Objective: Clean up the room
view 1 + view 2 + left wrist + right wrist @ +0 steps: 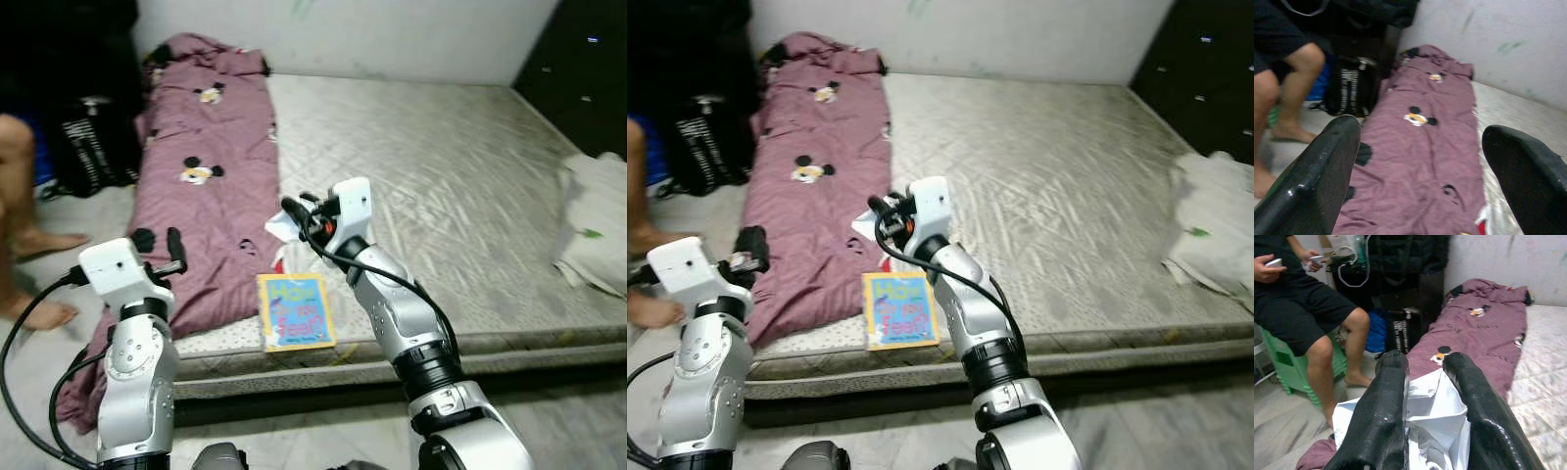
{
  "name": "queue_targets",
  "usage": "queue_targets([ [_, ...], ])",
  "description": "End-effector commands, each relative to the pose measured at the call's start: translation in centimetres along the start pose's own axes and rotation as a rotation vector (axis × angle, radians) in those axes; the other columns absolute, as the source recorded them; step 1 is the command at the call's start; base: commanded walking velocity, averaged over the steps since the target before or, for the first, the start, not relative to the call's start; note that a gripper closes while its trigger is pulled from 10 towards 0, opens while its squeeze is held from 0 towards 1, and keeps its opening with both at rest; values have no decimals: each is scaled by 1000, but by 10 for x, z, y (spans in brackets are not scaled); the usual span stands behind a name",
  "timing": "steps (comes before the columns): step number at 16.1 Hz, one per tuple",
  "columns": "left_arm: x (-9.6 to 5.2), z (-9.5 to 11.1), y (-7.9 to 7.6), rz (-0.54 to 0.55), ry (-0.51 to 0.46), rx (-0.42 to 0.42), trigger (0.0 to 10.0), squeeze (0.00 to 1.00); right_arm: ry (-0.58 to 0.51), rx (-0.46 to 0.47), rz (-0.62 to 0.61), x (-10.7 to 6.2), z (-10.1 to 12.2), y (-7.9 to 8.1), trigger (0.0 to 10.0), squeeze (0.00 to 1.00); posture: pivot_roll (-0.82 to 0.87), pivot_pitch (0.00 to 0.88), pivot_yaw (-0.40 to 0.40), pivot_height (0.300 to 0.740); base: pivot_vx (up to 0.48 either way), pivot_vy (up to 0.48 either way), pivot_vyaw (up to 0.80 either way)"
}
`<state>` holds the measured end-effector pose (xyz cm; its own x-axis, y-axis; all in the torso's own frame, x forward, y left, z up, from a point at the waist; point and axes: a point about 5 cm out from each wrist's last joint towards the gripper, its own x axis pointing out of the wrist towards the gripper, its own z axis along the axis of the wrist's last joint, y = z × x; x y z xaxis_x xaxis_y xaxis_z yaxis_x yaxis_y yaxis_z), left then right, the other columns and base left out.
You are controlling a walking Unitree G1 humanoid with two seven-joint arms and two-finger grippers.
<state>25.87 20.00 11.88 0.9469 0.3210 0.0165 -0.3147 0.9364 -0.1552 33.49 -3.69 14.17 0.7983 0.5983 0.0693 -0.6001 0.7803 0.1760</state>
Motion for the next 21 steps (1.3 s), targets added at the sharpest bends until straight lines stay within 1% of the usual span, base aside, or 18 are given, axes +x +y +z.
queue_targets([
  [1, -3, 6, 7, 33, -26, 12, 10000, 0, -21, 2, -1, 0, 6, 0, 10000, 0, 178, 0, -125, 740, 0, 0, 0],
  [2, -6, 5, 8, 41, -24, 12, 10000, 0, -19, 1, -3, -1, 6, 0, 10000, 0, 168, 0, -125, 740, 0, 0, 0],
  [3, -10, 0, 8, 49, -7, 4, 10000, 0, -7, -21, 12, -4, 4, 3, 10000, 0, 152, 0, -128, 740, 0, 0, 0],
  [5, -16, -15, -1, 28, 39, -15, 10000, 0, 8, -45, 5, -14, 0, 0, 10000, 0, 94, 0, -114, 740, 0, 0, 0],
  [6, -16, -19, -4, 18, 55, -24, 10000, 0, 8, -43, -9, -17, 0, -3, 10000, 0, 82, 0, -106, 740, 0, 0, 0],
  [7, -17, -23, -12, -14, 75, -34, 10000, 0, 11, -47, -43, -22, -1, -10, 10000, 0, 49, 0, -81, 740, 0, 0, 0],
  [9, -15, -27, -20, -58, 101, -39, 10000, 0, 12, -51, -78, -27, -1, -16, 10000, 0, 17, 0, -53, 740, 0, 0, 0],
  [10, -9, -31, -30, -121, 128, -40, 10000, 0, 8, -47, -128, -38, -3, -24, 10000, 0, -20, 0, -21, 740, 0, 0, 0],
  [11, -8, -31, -32, -133, 129, -39, 10000, 0, 8, -46, -141, -41, -3, -25, 10000, 0, -25, 0, -16, 740, 0, 0, 0],
  [13, 0, -34, -40, -173, 135, -39, 10000, 0, 4, -49, -183, -51, -4, -29, 10000, 0, -69, 0, 17, 740, 0, 0, 0],
  [14, 3, -34, -47, -196, 135, -42, 10000, 0, -6, -52, -199, -54, -2, -31, 10000, 0, -76, 0, 22, 740, 0, 0, 0],
  [16, 3, -33, -53, -219, 133, -49, 10000, 0, -7, -54, -214, -58, -2, -33, 10000, 0, -80, 0, 24, 740, 0, 0, 0],
  [18, 1, -34, -53, -219, 138, -61, 10000, 0, -5, -47, -216, -59, -3, -33, 10000, 0, -72, 0, 17, 740, 0, 0, 0],
  [19, 0, -35, -51, -212, 141, -71, 10000, 0, -5, -75, -197, -59, -2, -30, 10000, 0, -58, 0, 8, 740, 0, 0, 0],
  [21, -2, -34, -49, -214, 135, -80, 10000, 0, -11, -75, -176, -57, -3, -26, 10000, 0, -42, 0, -3, 740, 0, 409, 703],
])
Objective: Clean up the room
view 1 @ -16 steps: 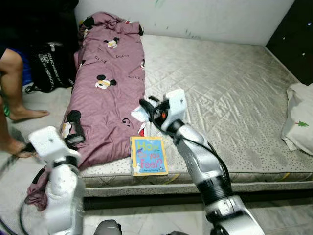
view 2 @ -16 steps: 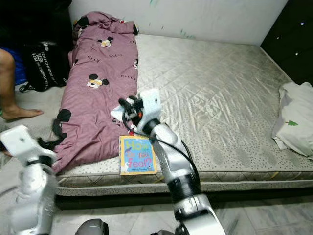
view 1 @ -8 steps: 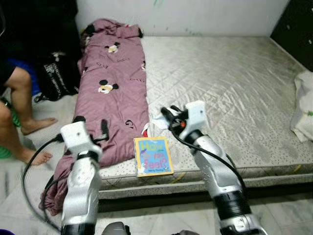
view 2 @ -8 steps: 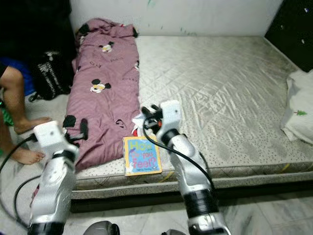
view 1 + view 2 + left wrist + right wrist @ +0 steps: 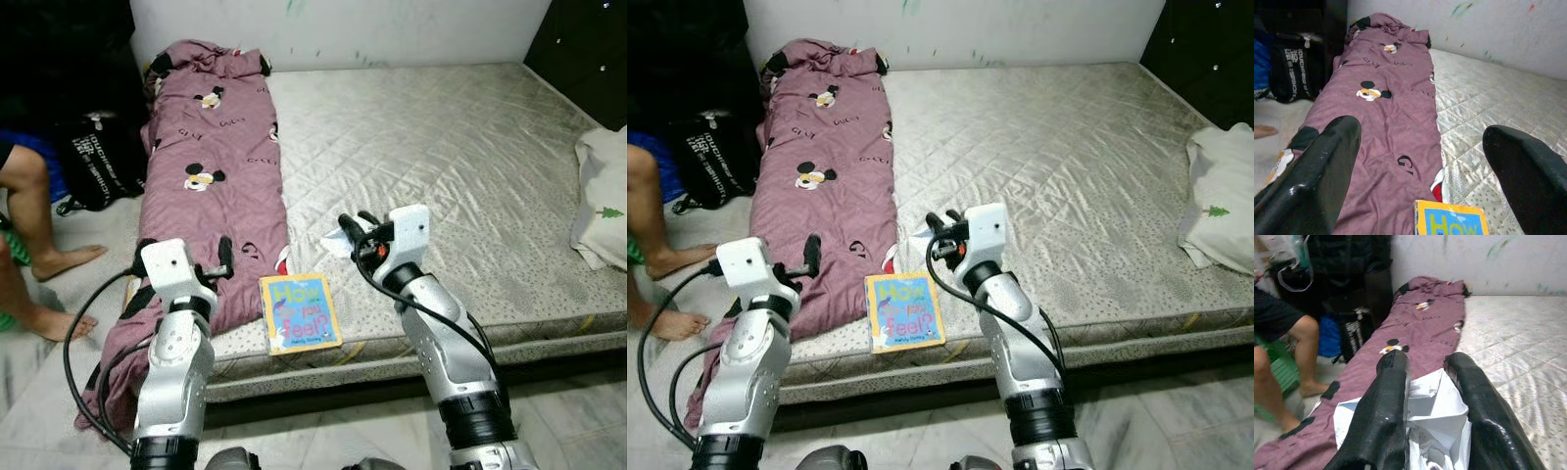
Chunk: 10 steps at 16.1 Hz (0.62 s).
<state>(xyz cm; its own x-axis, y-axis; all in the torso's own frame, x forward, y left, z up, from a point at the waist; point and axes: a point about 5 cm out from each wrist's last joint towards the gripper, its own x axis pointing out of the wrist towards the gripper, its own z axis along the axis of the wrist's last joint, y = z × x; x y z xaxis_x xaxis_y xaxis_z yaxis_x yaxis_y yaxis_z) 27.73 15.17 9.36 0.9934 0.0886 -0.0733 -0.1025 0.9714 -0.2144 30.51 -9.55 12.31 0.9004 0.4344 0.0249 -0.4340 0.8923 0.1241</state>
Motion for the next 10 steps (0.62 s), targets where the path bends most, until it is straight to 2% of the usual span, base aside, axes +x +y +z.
queue_targets([
  [1, -4, -1, -2, 5, -2, -30, 10000, 0, -24, -7, 26, 2, 6, 6, 10000, 0, -34, 0, -7, 740, 0, 480, 781],
  [4, -8, -1, 4, 33, -4, -35, 10000, 0, -15, 6, 43, 3, 4, 10, 10000, 0, -17, 11, -23, 740, 0, 480, 754],
  [10, -9, 5, 5, 47, -27, -47, 10000, 0, -20, 20, 44, 9, 9, 8, 10000, 0, -9, 17, -33, 740, 0, 480, 0],
])
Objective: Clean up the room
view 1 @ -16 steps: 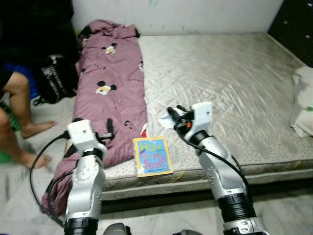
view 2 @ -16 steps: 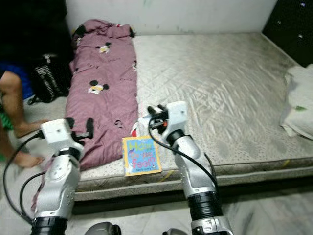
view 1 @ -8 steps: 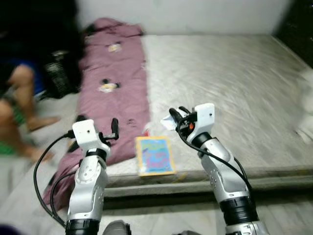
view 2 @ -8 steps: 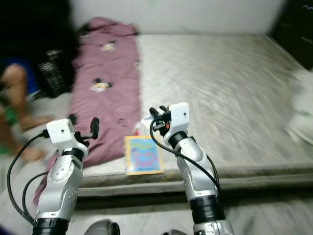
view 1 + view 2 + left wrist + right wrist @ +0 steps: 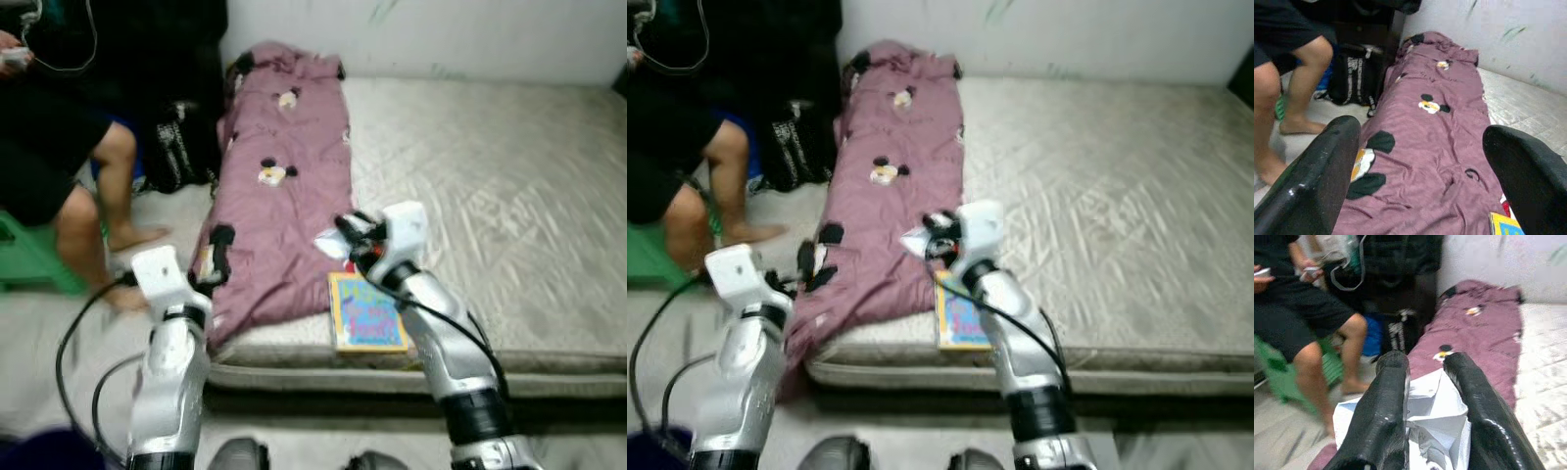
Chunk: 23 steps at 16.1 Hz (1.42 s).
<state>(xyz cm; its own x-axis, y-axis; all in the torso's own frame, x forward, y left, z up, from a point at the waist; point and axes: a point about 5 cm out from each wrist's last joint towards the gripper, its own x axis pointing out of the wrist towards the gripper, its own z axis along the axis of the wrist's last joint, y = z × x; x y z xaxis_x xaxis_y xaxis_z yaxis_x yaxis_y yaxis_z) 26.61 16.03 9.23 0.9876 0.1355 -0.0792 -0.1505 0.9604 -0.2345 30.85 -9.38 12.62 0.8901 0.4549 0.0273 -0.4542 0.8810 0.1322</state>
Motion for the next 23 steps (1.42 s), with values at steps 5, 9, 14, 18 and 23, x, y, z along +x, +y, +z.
queue_targets([
  [5, 3, 8, -5, -3, -32, -4, 10000, 0, -35, -15, 55, 6, 7, 12, 10000, 0, -4, 10, -37, 740, 0, 0, 135],
  [9, 5, 10, -6, -2, -39, -1, 10000, 0, -43, -27, 78, 10, 10, 15, 10000, 0, -6, 5, -38, 740, 0, 0, 800],
  [14, 5, 10, -6, 7, -37, -10, 10000, 0, -29, -27, 89, 8, 7, 17, 10000, 0, -11, 5, -40, 740, 0, 0, 800],
  [18, 4, 11, -8, -1, -44, -16, 10000, 0, -31, -38, 106, 9, 8, 18, 10000, 0, -9, 8, -51, 740, 0, 0, 800],
  [23, 2, 11, -7, -4, -50, -20, 10000, 0, -31, -49, 124, 11, 9, 21, 10000, 0, -3, 19, -59, 740, 0, 0, 800],
])
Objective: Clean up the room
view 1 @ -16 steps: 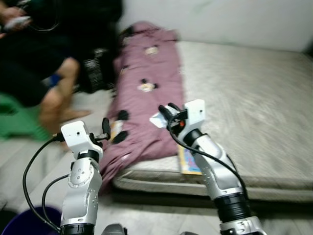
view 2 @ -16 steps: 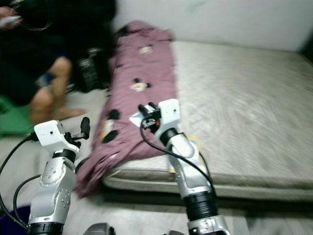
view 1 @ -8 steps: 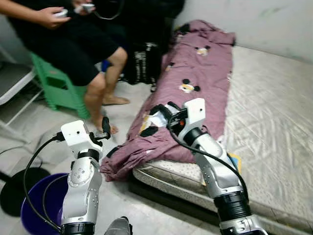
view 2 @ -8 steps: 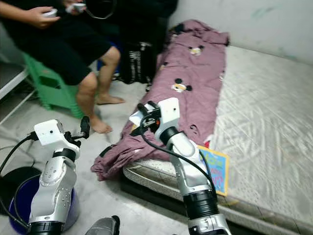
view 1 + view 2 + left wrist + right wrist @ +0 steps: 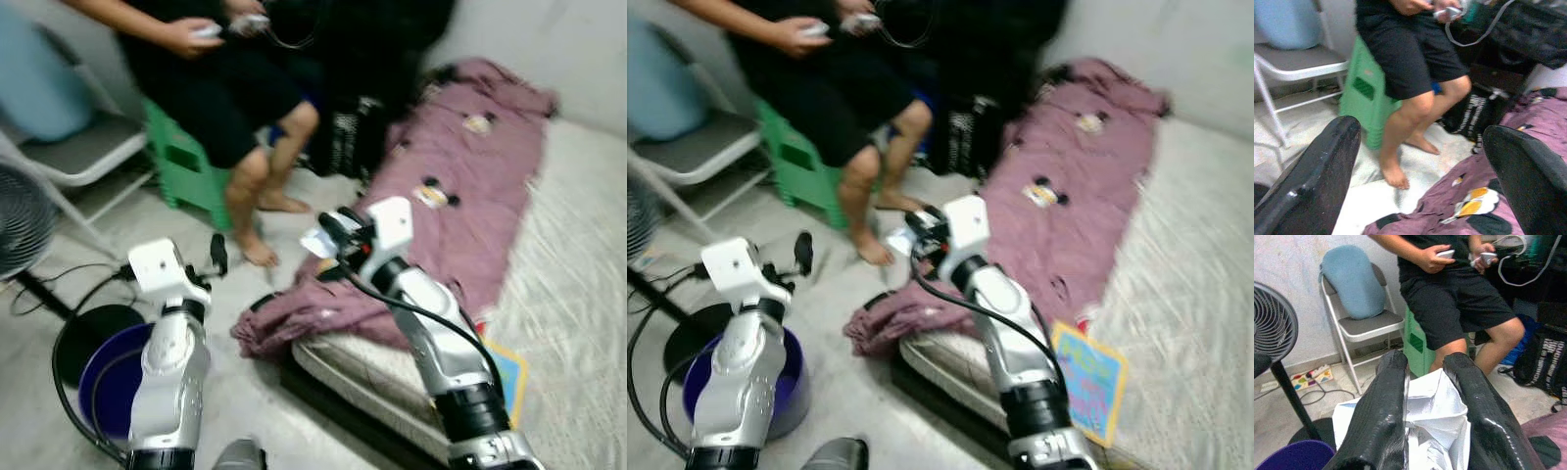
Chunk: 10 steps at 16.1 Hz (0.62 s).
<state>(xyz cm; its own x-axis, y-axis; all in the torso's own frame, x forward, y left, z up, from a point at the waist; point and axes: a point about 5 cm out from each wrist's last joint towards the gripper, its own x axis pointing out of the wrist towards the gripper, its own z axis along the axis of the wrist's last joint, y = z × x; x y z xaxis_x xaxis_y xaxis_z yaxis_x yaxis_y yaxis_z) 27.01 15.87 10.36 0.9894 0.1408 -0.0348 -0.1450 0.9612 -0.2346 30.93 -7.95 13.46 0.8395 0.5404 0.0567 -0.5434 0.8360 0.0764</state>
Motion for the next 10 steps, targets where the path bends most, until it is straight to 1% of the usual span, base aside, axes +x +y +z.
queue_targets([
  [1, -1, 1, -3, 1, -6, -20, 10000, 0, -12, 2, 24, 4, 3, 7, 10000, 0, -2, 20, -61, 740, 0, 0, 800],
  [8, -2, 1, -1, 8, -5, -17, 10000, 0, -15, -7, 43, 5, 2, 10, 10000, 0, 5, 22, -65, 740, 0, 0, 800],
  [10, -6, 1, 0, 23, -12, -10, 10000, 0, -12, 10, 56, 5, 0, 13, 10000, 0, 39, 12, -93, 740, 0, 0, 794],
])
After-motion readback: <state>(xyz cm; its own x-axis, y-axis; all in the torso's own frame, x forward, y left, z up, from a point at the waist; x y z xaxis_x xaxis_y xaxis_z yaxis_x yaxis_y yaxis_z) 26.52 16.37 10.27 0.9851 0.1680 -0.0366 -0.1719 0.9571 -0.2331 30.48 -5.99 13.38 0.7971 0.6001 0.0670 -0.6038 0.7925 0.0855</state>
